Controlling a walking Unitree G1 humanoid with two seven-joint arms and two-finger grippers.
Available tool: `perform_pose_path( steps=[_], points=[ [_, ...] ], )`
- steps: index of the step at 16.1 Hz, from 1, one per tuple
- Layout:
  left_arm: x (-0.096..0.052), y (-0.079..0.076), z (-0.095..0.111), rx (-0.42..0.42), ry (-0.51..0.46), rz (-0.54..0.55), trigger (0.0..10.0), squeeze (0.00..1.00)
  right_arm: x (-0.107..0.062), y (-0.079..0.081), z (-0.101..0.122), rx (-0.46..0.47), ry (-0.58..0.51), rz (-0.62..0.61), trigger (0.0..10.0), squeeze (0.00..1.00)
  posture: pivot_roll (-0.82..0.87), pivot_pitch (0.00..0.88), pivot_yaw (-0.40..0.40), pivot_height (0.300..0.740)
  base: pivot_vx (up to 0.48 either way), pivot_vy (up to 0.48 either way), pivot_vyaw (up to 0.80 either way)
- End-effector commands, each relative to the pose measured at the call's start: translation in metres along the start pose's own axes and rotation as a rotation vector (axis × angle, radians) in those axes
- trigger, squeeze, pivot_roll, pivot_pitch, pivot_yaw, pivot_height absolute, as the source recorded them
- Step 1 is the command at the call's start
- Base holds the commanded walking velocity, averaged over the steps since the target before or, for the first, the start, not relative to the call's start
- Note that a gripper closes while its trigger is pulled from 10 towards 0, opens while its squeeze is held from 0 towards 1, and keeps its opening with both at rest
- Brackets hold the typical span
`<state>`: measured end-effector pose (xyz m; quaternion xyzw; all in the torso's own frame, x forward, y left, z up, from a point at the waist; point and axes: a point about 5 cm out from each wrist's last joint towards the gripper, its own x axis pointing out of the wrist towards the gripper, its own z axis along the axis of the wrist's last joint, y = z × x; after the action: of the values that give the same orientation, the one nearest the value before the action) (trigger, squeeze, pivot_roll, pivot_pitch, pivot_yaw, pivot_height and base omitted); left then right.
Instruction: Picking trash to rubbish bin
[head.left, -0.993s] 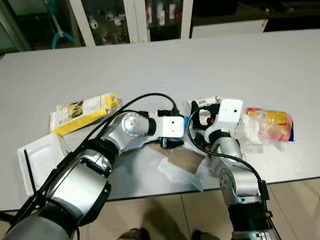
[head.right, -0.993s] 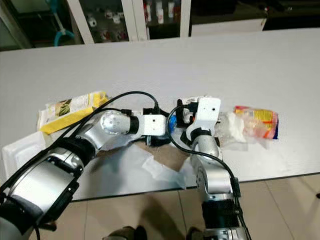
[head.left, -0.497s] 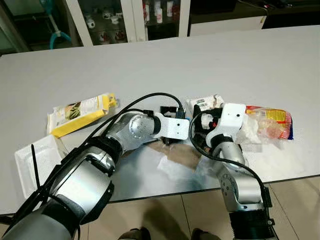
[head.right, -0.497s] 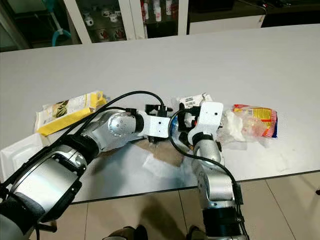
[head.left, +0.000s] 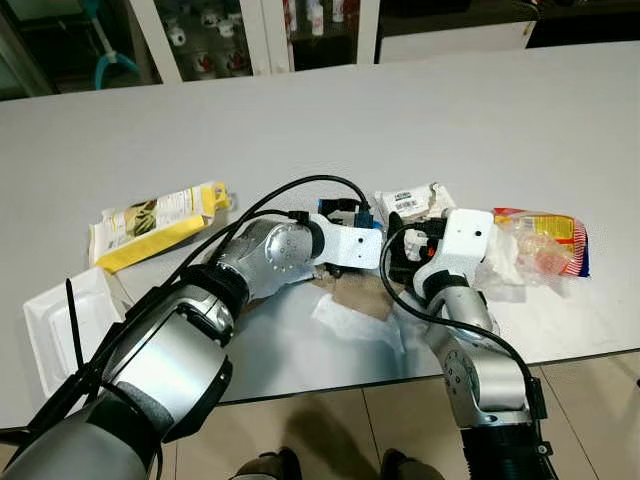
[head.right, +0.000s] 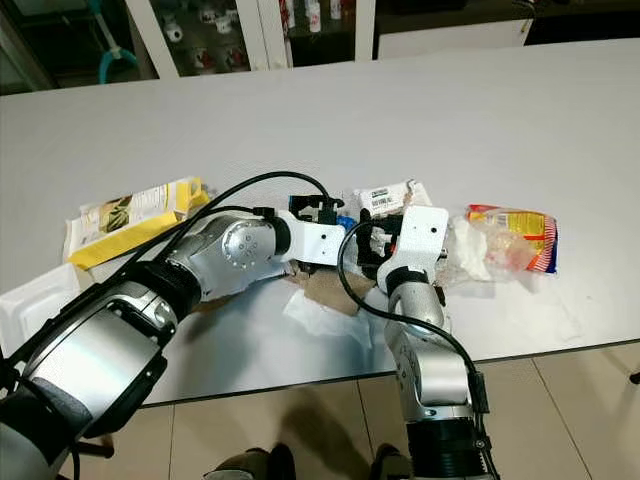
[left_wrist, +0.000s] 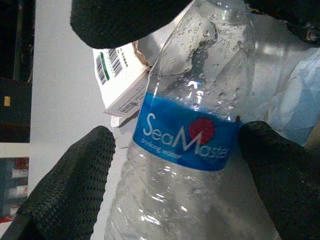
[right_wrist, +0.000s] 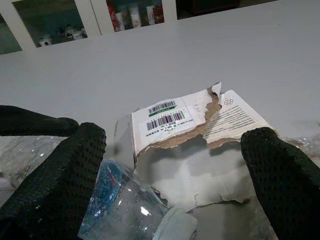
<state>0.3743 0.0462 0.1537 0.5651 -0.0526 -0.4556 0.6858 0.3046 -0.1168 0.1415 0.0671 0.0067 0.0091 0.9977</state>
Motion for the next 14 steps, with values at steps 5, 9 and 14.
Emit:
perform_pose_path(
  steps=[5,9,14],
  points=[
    [-0.002,-0.044,-0.022,-0.042,0.104,-0.240,1.0,0.00,-0.002,0.000,0.000,0.001,0.009,0.006,10.0,0.00,-0.06,0.185,0.084,0.740,0.000,0.000,0.00],
    [-0.004,-0.048,-0.022,-0.055,0.090,-0.284,0.0,0.00,-0.003,0.001,0.000,0.003,0.014,0.008,10.0,0.00,-0.06,0.190,0.080,0.740,0.000,0.000,0.00],
    [-0.005,-0.052,-0.023,-0.056,0.086,-0.311,0.0,0.00,-0.003,0.001,0.000,0.004,0.020,0.010,10.0,0.00,-0.06,0.193,0.077,0.740,0.000,0.000,0.00]
  ],
)
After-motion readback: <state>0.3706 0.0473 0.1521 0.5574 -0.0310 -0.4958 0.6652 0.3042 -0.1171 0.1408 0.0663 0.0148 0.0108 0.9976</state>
